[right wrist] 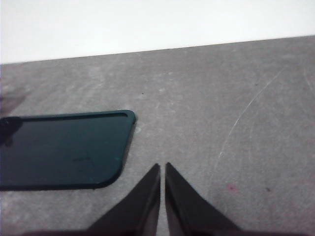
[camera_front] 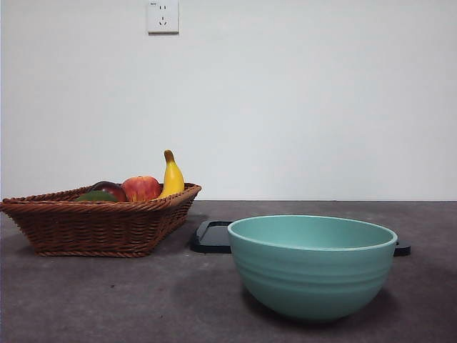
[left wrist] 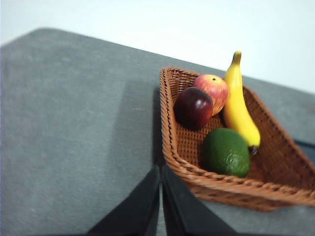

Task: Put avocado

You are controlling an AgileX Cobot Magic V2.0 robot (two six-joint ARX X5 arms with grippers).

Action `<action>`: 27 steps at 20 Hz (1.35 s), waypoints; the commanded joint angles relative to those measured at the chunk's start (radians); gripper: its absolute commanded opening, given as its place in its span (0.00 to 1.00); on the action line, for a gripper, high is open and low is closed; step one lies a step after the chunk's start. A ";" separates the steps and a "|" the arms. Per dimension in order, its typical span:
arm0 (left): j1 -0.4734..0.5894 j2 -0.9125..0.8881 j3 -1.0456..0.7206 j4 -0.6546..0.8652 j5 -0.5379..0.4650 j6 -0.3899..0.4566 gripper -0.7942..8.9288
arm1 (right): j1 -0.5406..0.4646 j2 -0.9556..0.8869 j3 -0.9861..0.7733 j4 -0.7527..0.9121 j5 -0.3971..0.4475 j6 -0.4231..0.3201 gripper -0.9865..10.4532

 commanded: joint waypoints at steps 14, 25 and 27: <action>0.002 0.126 0.222 -0.126 0.021 -0.122 0.09 | -0.001 0.062 0.249 -0.175 -0.095 0.134 0.09; 0.001 0.447 0.548 -0.372 0.274 0.060 0.09 | 0.008 0.401 0.613 -0.490 -0.329 0.004 0.09; -0.003 0.505 0.608 -0.421 0.321 0.093 0.09 | 0.019 0.476 0.689 -0.559 -0.361 -0.022 0.09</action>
